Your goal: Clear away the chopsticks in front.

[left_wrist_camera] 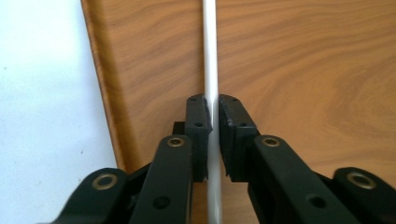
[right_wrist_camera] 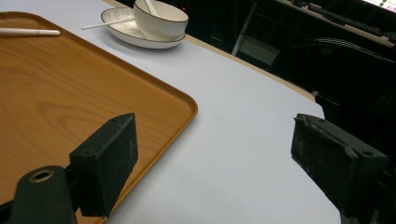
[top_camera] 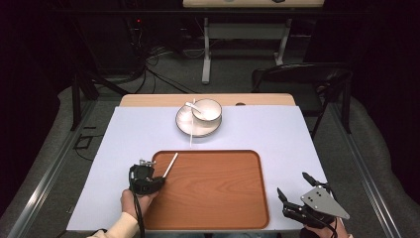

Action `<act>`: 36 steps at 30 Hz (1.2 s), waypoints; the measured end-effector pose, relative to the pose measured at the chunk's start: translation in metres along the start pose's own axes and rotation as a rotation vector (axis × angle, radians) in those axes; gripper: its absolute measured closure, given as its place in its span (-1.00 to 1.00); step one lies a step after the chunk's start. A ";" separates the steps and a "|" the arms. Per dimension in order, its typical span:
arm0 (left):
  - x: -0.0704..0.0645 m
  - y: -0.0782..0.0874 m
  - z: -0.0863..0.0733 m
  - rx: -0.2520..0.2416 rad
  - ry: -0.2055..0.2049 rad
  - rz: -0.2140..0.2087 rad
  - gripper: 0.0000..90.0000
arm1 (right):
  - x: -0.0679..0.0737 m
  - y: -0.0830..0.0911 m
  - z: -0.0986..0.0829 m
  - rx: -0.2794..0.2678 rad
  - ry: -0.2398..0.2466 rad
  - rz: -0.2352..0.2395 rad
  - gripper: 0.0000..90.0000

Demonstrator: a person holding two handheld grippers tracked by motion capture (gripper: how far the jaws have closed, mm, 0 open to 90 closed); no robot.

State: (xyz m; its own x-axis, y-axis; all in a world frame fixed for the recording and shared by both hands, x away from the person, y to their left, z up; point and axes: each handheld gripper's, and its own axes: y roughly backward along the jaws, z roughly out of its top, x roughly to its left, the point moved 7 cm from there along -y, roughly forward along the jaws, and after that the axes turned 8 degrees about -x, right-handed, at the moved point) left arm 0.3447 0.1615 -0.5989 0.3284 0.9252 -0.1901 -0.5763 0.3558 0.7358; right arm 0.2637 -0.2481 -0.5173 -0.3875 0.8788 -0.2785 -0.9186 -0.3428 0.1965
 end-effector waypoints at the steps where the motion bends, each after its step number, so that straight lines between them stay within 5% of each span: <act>1: -0.001 0.000 0.000 0.000 0.001 -0.004 0.77 | 0.000 0.000 0.000 0.001 0.000 0.000 -0.68; 6: -0.002 0.000 0.000 0.002 -0.003 -0.027 0.57 | 0.000 0.000 0.000 0.002 0.000 0.000 -0.68; 10: -0.002 0.002 0.004 -0.007 0.005 -0.039 0.14 | 0.000 0.000 0.000 0.002 -0.001 0.000 -0.68; 20: 0.002 0.008 0.052 -0.087 -0.068 -0.051 -0.59 | 0.000 0.000 0.000 0.005 0.001 -0.001 -0.68; 26: 0.005 0.000 0.092 -0.114 -0.085 -0.041 -0.80 | 0.000 0.000 0.000 0.003 0.001 -0.003 -0.68; 36: 0.000 -0.024 0.136 -0.119 -0.108 -0.043 -0.93 | -0.001 0.001 -0.001 0.004 -0.001 -0.006 -0.68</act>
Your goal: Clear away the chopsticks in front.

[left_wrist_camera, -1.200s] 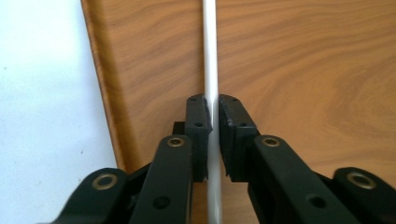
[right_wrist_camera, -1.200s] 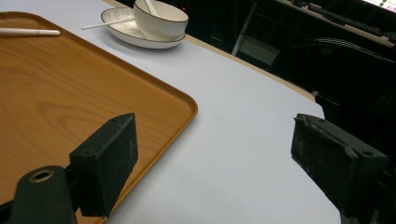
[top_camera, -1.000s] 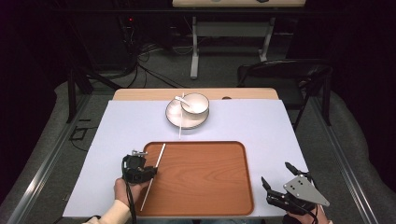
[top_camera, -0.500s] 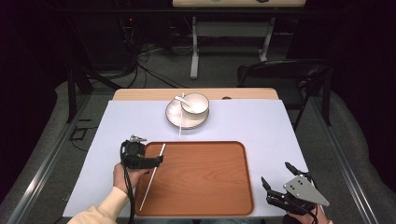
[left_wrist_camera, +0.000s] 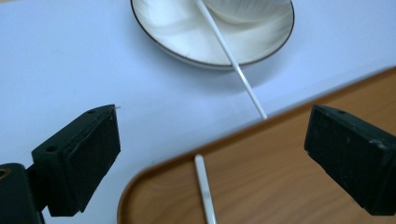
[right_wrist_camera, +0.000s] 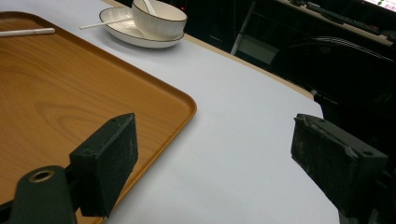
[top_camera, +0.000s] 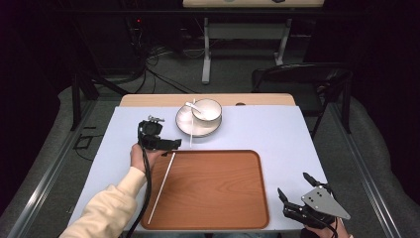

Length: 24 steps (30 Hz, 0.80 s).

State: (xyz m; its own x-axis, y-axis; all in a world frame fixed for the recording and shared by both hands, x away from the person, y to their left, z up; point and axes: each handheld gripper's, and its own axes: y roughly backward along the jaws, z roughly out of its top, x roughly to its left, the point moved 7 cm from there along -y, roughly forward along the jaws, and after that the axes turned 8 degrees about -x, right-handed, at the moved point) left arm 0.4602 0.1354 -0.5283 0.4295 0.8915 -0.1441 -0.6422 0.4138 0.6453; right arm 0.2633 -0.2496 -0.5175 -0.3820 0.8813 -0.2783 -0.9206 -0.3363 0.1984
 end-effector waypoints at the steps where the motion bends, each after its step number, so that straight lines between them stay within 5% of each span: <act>1: -0.001 -0.003 0.003 0.003 -0.003 0.003 -0.93 | 0.000 0.000 0.000 0.000 -0.001 0.001 -0.68; 13: -0.007 -0.048 0.032 0.040 0.001 0.007 -0.99 | 0.000 0.000 0.000 0.000 -0.001 0.000 -0.68; 24: -0.003 -0.086 0.038 0.082 0.030 0.023 -0.42 | 0.000 0.000 0.000 -0.001 -0.003 0.002 -0.68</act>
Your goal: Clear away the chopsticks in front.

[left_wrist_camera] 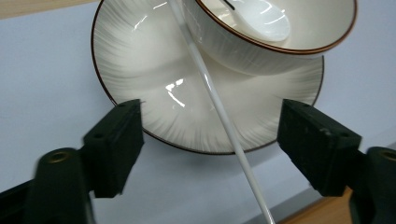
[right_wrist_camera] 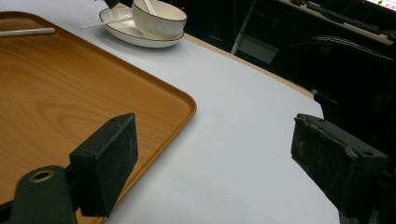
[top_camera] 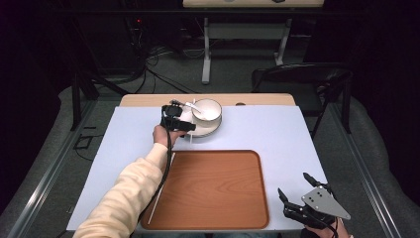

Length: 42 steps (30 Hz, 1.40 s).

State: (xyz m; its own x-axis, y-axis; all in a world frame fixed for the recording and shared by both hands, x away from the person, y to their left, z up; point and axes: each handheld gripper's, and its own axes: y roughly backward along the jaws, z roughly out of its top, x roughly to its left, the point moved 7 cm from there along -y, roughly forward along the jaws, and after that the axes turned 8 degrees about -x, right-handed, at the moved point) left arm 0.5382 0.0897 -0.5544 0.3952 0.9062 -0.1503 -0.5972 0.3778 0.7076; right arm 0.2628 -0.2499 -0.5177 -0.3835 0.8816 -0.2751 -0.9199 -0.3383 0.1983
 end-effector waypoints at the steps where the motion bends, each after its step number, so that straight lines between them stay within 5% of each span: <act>1: 0.001 -0.003 0.001 0.001 0.002 0.000 -0.36 | 0.000 0.000 0.000 0.000 0.000 0.000 -0.68; 9: 0.001 -0.018 0.004 0.013 0.026 -0.029 0.03 | 0.000 0.000 0.000 0.002 -0.002 0.000 -0.68; 19: 0.006 -0.034 0.004 0.048 0.038 0.000 0.44 | 0.000 0.000 0.000 0.000 -0.005 -0.002 -0.68; 32: 0.017 -0.042 0.005 0.036 0.085 0.048 0.82 | 0.000 0.000 0.000 0.003 -0.006 -0.004 -0.68; 42: 0.029 -0.038 0.006 0.048 0.087 0.055 0.89 | -0.001 0.001 0.000 0.001 -0.007 -0.007 -0.68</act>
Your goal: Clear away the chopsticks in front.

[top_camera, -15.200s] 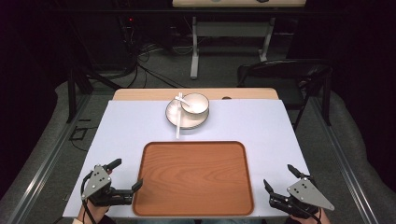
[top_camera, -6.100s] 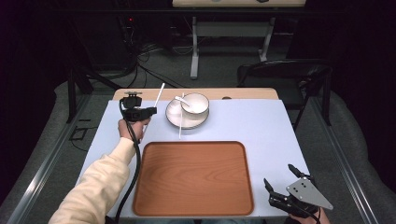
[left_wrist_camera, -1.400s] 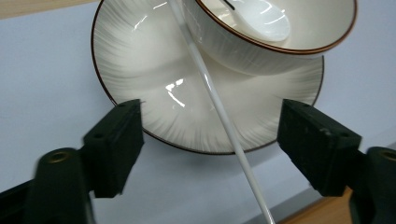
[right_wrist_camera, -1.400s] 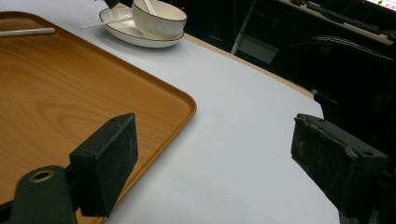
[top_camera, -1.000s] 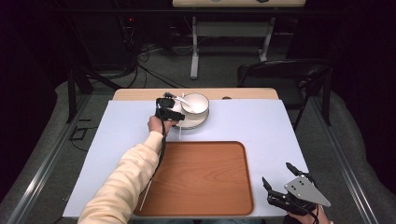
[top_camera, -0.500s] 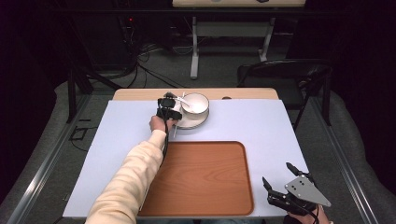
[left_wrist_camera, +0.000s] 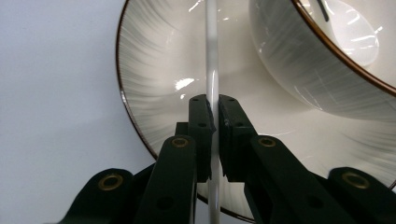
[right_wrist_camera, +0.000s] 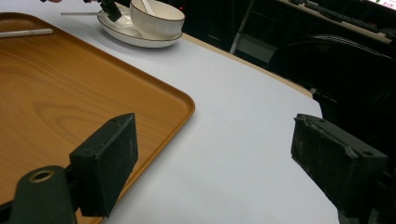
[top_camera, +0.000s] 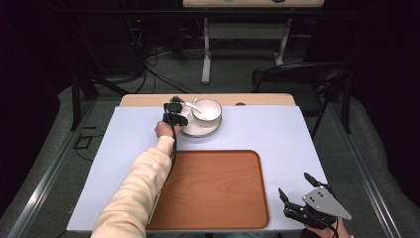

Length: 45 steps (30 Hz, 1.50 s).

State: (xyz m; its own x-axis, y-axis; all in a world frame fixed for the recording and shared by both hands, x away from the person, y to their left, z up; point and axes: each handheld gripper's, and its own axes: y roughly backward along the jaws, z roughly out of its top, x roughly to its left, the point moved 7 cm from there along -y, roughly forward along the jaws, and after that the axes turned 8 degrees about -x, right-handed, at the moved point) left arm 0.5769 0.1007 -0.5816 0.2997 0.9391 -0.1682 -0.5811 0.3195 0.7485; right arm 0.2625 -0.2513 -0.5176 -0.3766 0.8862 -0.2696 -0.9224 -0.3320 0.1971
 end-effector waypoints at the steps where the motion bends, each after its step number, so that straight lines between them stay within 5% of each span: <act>1: 0.002 0.001 0.001 -0.005 0.008 -0.001 0.89 | 0.000 0.000 0.000 -0.001 0.000 0.000 -0.68; 9: 0.016 0.022 0.007 -0.061 0.055 -0.023 0.90 | 0.000 0.000 0.000 0.004 -0.002 0.001 -0.68; 24: 0.048 0.075 0.000 -0.127 0.061 -0.024 0.89 | 0.001 0.000 0.000 0.004 0.001 0.000 -0.68; 45: 0.041 0.127 -0.031 -0.209 0.069 -0.110 0.89 | 0.001 0.000 0.000 0.004 0.005 -0.001 -0.68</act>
State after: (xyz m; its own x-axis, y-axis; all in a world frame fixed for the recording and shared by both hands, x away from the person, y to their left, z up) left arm 0.4914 0.1840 -0.5131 0.3211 0.9015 -0.2901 -0.6940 0.4324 0.5756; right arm 0.2624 -0.2507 -0.5179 -0.3764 0.8847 -0.2748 -0.9224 -0.3301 0.2008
